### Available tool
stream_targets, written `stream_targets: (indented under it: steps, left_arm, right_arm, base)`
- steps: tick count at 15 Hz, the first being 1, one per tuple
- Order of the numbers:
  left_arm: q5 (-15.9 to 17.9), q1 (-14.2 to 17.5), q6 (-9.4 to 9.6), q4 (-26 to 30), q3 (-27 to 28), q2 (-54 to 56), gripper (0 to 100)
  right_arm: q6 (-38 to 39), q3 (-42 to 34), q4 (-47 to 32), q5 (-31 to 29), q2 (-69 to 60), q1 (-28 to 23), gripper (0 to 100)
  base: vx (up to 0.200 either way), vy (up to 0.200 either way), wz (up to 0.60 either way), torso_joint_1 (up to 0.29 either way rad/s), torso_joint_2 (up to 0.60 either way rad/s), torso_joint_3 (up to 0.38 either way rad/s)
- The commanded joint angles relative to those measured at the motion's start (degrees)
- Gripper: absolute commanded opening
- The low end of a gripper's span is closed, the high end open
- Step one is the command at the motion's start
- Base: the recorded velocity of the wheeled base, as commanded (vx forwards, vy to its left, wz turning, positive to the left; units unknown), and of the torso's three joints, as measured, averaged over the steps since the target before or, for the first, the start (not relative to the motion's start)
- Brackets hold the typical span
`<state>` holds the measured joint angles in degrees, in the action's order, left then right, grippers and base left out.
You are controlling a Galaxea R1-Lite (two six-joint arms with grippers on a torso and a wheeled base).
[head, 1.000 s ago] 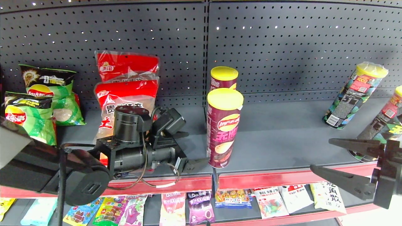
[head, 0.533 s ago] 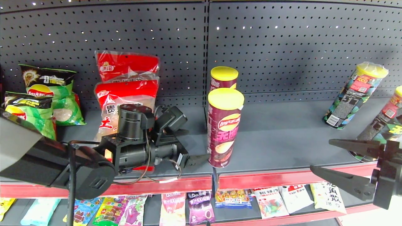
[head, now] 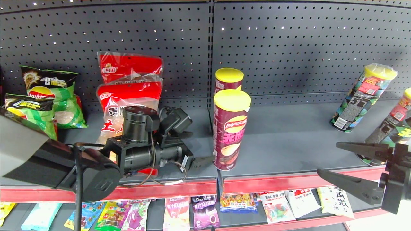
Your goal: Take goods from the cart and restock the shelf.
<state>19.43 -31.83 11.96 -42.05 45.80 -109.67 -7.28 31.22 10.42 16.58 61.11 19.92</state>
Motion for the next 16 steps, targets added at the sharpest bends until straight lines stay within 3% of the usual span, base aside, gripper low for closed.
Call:
stream_targets:
  steps: [1, 16]
  left_arm:
    - [-0.4, 0.0, -0.01, -0.1, 0.8, -0.5, 100]
    - [-1.8, 0.0, -0.09, 0.0, 2.3, -1.5, 100]
  right_arm:
    - [0.0, 0.0, 0.0, 0.0, 0.1, 0.0, 100]
    - [0.1, 0.0, 0.0, 0.0, 0.0, -0.1, 100]
  base:
    - [0.000, 0.000, 0.00, 0.000, 0.00, 0.000]
    - [0.000, 0.000, 0.00, 0.000, 0.00, 0.000]
